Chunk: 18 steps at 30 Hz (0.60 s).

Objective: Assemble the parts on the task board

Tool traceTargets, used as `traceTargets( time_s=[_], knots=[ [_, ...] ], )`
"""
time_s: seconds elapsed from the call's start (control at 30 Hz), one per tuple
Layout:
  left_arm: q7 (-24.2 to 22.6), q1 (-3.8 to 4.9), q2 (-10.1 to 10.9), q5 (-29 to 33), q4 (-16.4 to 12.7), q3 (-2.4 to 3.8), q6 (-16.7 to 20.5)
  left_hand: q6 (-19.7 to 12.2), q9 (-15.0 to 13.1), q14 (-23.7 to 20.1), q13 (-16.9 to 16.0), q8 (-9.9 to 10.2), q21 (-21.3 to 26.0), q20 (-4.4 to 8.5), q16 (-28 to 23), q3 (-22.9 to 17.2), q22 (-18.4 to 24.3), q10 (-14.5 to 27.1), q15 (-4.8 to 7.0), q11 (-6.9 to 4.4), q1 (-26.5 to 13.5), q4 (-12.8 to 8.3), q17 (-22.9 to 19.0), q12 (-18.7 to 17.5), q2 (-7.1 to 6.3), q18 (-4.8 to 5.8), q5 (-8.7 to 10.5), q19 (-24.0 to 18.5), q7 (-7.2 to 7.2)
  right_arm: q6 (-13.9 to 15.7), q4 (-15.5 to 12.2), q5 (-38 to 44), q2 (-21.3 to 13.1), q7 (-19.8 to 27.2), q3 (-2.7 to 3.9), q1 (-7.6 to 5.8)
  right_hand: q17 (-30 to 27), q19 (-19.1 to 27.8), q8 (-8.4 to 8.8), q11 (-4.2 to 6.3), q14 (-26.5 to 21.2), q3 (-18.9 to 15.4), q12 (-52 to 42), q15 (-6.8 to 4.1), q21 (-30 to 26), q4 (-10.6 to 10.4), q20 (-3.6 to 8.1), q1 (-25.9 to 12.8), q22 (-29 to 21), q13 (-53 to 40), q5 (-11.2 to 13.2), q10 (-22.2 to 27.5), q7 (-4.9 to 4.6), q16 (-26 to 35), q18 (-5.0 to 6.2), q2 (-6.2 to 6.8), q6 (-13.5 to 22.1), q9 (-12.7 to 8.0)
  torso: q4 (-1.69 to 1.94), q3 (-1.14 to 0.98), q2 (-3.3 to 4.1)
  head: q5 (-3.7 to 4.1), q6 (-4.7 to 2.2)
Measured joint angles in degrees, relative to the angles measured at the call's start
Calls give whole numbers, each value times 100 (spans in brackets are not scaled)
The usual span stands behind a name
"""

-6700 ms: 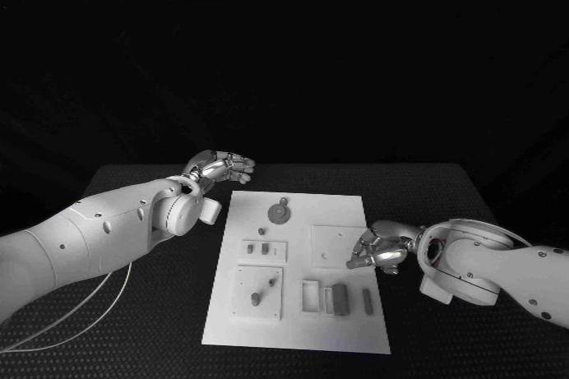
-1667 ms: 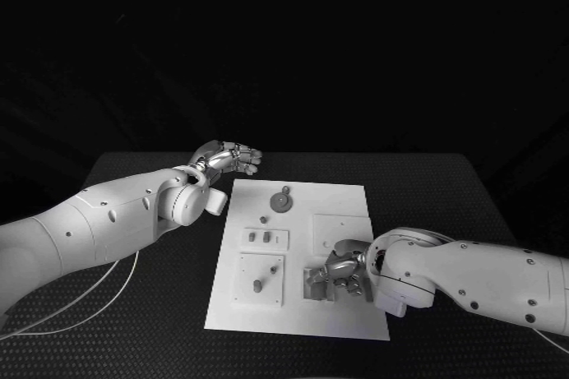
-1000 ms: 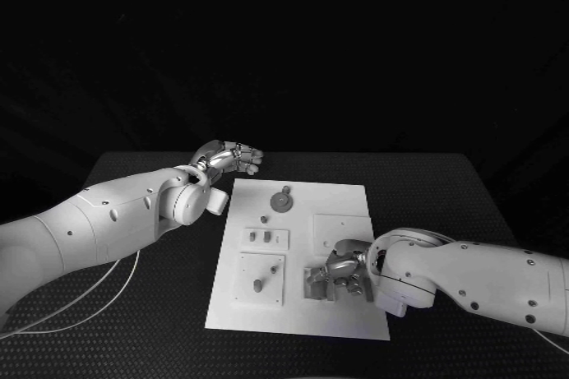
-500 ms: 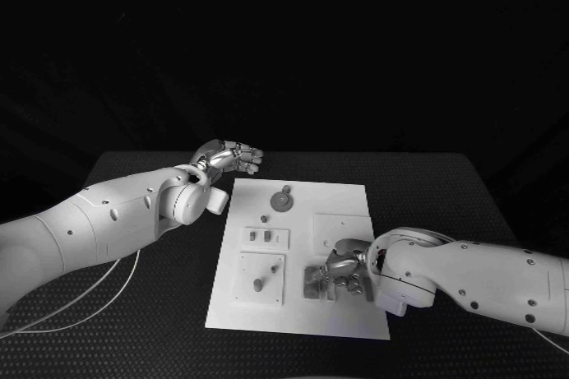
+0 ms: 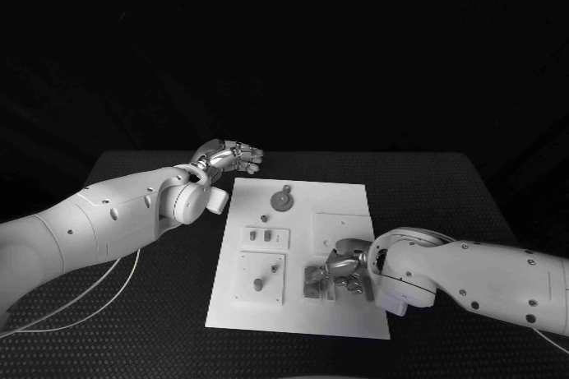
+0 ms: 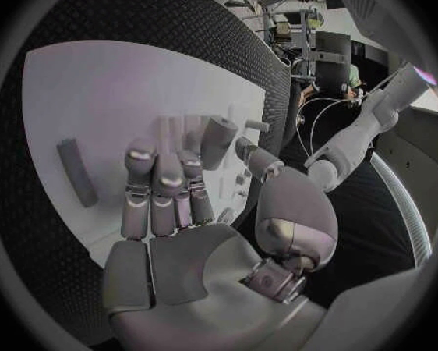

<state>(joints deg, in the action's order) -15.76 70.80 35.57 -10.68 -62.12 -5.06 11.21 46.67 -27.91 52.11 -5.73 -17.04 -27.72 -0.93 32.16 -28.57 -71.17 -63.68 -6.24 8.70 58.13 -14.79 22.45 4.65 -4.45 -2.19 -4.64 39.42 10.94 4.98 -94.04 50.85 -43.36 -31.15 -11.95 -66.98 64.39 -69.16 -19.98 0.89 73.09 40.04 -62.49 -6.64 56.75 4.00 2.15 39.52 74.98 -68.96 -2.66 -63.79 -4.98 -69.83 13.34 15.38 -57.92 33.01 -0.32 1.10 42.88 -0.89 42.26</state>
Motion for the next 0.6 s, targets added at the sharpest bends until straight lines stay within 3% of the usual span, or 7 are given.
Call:
traceTargets(
  time_s=[0.2, 0.37, 0.6],
  knots=[
    [3, 0, 1, 0, 1, 0, -1, 0, 0, 0, 0, 0, 0, 0, 0, 0, 0, 0, 0, 0, 0, 0, 0, 0, 0, 0, 0, 0, 0, -36, -57, 108, -58, 87, -4, 8, 11, 32, 125, -5, -28, -154, 0, -18, -1, 267, 11, 220, 0, -21, 0, 34, -22, 27, 1, 111, 25, 8, 0, 0, 0, 1, -1],
    [9, 0, 6, 1, 2, 0, -3, 0, 0, 0, 1, 0, 0, 0, 0, 0, 1, 0, 0, 0, 0, 0, 5, 0, 0, 0, 0, 0, 0, -101, -99, 146, -101, 170, -11, 17, 33, 73, 126, -28, -77, -469, 21, -8, -1, 477, -8, 229, 0, -41, 0, 113, -48, 28, 2, 121, 91, 19, -1, -3, 1, -4, -8],
    [15, 0, 7, 1, 2, 0, -6, 0, 5, 0, 4, 0, 0, 0, 0, 0, -4, 0, 0, 0, 0, 0, 4, 0, 0, 0, 0, 0, 0, -174, -126, 158, -140, 243, -16, 23, 60, 136, 157, -4, -98, -1011, 21, 8, -1, 743, 31, 44, 0, -61, 0, 137, -67, 43, 2, -64, 131, 52, -1, -6, 2, -12, -5]
  ],
)
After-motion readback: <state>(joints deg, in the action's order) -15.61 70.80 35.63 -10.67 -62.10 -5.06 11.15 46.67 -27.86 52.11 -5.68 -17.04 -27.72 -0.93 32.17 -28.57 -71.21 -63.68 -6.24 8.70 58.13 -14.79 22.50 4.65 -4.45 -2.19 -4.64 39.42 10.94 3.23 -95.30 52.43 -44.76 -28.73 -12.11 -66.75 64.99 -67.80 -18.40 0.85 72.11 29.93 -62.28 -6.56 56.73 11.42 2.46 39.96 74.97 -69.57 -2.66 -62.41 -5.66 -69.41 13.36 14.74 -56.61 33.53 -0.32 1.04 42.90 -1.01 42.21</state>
